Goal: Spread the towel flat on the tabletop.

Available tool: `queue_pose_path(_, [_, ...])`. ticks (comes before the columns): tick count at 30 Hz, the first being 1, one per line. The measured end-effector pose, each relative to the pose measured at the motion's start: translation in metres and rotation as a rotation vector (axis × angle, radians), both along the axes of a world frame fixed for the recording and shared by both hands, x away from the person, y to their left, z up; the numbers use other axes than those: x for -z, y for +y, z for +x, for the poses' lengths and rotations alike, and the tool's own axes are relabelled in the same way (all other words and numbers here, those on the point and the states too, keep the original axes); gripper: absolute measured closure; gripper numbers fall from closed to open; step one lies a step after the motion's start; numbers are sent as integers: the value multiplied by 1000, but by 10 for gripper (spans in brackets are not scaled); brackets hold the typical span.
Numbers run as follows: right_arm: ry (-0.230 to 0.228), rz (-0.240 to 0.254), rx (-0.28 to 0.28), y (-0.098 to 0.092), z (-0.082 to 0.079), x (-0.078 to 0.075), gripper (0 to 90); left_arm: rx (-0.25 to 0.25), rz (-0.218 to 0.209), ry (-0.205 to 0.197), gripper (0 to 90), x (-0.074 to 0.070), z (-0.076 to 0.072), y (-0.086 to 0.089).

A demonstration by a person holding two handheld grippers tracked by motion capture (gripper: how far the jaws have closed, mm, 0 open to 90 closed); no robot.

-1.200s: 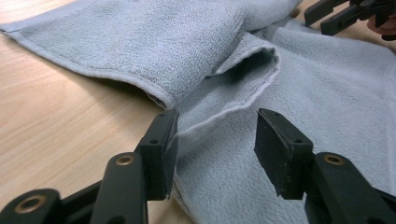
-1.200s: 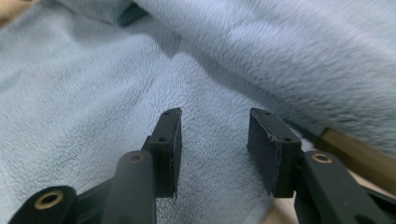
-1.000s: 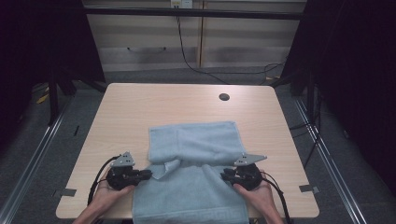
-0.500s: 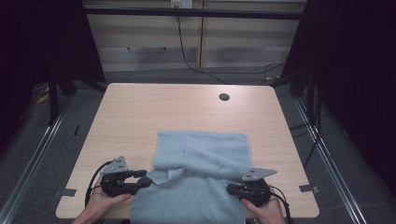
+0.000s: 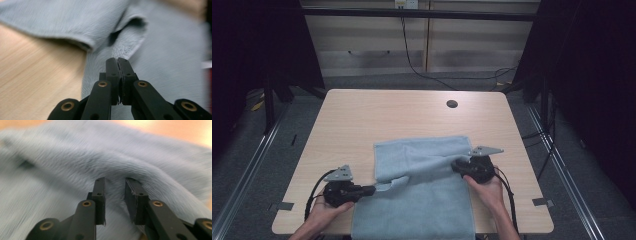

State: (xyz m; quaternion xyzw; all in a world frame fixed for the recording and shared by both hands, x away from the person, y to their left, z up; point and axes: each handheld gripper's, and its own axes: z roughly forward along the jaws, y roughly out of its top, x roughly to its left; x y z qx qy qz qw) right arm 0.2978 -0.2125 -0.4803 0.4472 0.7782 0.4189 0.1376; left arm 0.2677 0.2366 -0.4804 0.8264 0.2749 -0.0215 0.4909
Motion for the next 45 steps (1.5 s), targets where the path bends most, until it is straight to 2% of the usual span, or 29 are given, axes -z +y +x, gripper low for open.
queue_pose_path(1, [-13,1,14,0,6,-3,732,-11,-33,3,881,-4,-3,6])
queue_pose_path(4, [-31,-19,49,1,21,-12,730,-41,-126,57,880,-9,-10,25])
queue_pose_path(6, [-23,-4,38,4,24,-14,689,-55,-95,64,878,-6,-16,30])
queue_pose_path(8, [-16,-19,15,9,24,-13,634,-79,-78,91,872,3,-15,36])
queue_pose_path(9, [-12,-20,9,11,24,-11,601,-89,-62,83,857,5,-13,39])
queue_pose_path(10, [-3,-12,1,12,24,-10,591,-94,-56,78,806,5,-11,41])
queue_pose_path(11, [5,-7,-6,13,24,-8,585,-90,-73,82,750,2,-8,42])
queue_pose_path(13, [27,-22,-16,15,27,-1,564,-98,-104,59,676,-6,-2,42])
queue_pose_path(14, [39,-29,-15,16,29,3,550,-116,-101,40,660,-9,3,39])
queue_pose_path(15, [49,-37,-19,17,30,7,536,-129,-77,22,630,-11,9,34])
queue_pose_path(17, [79,-37,-22,20,31,15,531,-141,-42,25,568,-8,22,20])
queue_pose_path(19, [72,-62,-30,23,27,21,531,-155,-22,32,562,2,33,8])
queue_pose_path(21, [76,-43,-28,22,20,22,534,-139,9,67,580,15,39,-3])
queue_pose_path(22, [75,-49,-39,22,15,22,536,-131,61,57,607,19,37,-8])
queue_pose_path(23, [78,-49,-47,21,9,22,539,-114,91,58,635,23,35,-12])
queue_pose_path(27, [88,-36,-65,16,-25,21,553,-63,114,80,671,22,19,-14])
queue_pose_path(29, [91,-23,-71,12,-46,21,564,-31,113,89,673,21,6,-14])
queue_pose_path(32, [103,-37,-92,9,-77,18,573,16,110,93,675,20,-12,-11])
queue_pose_path(34, [113,-43,-109,7,-94,15,581,24,75,94,661,16,-19,-8])
queue_pose_path(36, [76,-43,-116,4,-104,11,579,15,34,70,637,9,-18,-1])
queue_pose_path(38, [36,-22,-87,-5,-101,5,564,-56,14,48,616,3,-8,5])
queue_pose_path(39, [22,-11,-65,-10,-95,3,550,-80,10,51,610,3,-1,8])
queue_pose_path(40, [18,-5,-41,-15,-89,2,533,-108,26,47,597,4,6,9])
queue_pose_path(41, [17,-10,-23,-18,-82,2,512,-111,32,62,563,8,12,9])
queue_pose_path(42, [25,-7,-22,-19,-75,4,504,-117,56,66,542,12,17,8])
queue_pose_path(43, [31,-13,-27,-19,-69,7,491,-129,87,49,524,16,19,6])
queue_pose_path(44, [34,-33,-35,-17,-65,10,476,-107,94,54,488,19,19,3])
queue_pose_path(45, [43,-51,-36,-14,-61,12,454,-101,122,41,483,20,18,0])
